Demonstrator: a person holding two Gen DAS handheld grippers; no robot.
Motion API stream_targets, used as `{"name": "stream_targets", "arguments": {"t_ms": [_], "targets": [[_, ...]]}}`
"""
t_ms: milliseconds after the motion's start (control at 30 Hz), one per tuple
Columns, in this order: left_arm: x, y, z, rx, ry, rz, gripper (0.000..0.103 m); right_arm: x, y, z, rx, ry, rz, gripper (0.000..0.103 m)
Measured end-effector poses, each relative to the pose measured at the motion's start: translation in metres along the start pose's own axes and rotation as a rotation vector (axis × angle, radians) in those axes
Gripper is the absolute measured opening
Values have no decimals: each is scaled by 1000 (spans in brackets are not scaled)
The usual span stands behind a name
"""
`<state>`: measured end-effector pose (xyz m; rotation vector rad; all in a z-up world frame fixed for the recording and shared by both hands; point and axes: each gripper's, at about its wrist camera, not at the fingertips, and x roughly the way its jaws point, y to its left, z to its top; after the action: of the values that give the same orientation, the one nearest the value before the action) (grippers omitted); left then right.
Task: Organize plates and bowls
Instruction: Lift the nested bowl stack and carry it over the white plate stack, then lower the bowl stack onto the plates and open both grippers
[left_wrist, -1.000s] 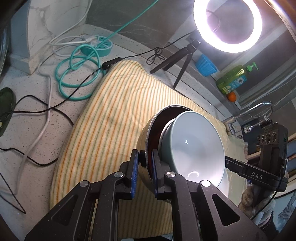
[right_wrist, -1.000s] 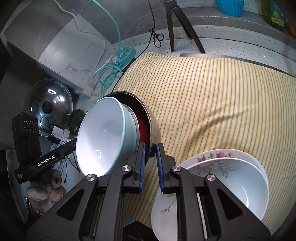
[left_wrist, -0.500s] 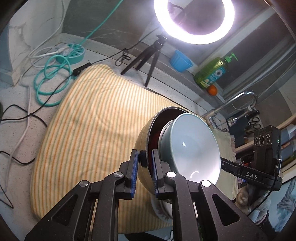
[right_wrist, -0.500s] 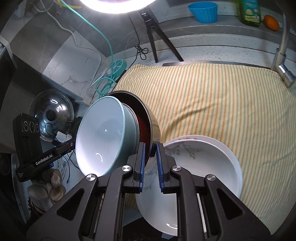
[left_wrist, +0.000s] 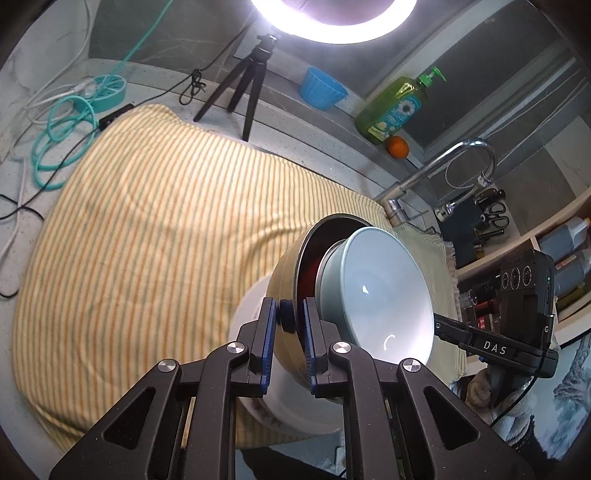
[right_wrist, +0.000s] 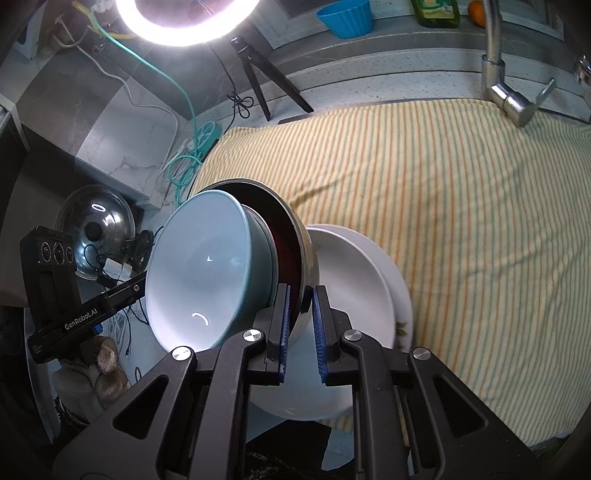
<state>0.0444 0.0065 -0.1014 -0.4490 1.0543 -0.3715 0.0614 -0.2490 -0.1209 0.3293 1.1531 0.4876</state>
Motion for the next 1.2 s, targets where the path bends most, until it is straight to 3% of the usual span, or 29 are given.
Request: {"name": "stream_targets", "arguments": {"t_ms": [467, 1200], "targets": [[18, -11, -32, -50, 25, 28, 11, -1, -25, -19, -15, 47, 4, 14], [15, -11, -36, -51, 5, 55, 13, -6, -25, -19, -60, 35, -3, 15]]}}
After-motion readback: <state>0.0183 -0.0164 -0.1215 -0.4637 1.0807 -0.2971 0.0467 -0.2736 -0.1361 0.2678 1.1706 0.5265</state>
